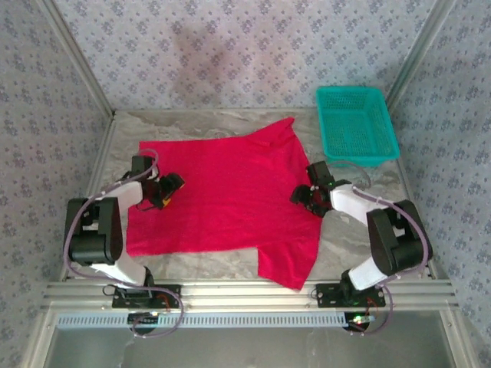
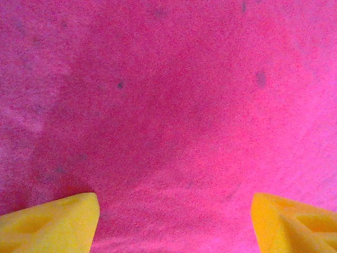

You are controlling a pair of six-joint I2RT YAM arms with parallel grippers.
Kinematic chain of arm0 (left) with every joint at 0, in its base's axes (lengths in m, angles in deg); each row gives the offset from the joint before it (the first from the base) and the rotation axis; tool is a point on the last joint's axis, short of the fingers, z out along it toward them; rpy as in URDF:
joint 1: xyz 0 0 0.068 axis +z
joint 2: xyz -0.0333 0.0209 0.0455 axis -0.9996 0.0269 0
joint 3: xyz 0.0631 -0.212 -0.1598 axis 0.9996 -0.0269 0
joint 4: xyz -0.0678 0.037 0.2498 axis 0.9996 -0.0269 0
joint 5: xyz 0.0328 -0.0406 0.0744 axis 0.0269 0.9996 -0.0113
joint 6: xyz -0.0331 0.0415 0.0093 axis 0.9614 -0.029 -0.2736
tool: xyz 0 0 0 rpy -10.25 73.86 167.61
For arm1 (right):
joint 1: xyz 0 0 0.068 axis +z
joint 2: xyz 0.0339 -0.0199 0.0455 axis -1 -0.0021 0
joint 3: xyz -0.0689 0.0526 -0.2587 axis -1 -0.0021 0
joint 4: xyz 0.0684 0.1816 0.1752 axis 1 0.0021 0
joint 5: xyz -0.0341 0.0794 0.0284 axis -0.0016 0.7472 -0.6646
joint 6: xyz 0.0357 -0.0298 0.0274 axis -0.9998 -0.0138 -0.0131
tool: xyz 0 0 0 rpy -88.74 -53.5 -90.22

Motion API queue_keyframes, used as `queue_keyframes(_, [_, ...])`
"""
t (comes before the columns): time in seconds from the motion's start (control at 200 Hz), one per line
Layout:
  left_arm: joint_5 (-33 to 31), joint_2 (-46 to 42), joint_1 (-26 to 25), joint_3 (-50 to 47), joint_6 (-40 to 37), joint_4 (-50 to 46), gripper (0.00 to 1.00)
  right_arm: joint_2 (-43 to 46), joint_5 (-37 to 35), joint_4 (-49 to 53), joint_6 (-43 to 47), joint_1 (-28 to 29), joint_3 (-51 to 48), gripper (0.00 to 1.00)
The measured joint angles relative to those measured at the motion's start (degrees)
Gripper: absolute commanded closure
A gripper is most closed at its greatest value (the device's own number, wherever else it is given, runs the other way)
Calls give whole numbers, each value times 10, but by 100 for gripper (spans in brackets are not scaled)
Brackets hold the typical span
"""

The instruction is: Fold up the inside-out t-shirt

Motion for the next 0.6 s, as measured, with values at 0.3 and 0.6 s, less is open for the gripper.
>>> queue_keyframes(0.3, [-31, -77, -1, 37, -28, -92, 13, -8, -75, 52, 22, 67, 170, 48])
queue_keyframes(0.6, [-74, -123, -1, 43, -30, -85, 13, -327, -84, 34, 59, 61, 513, 49])
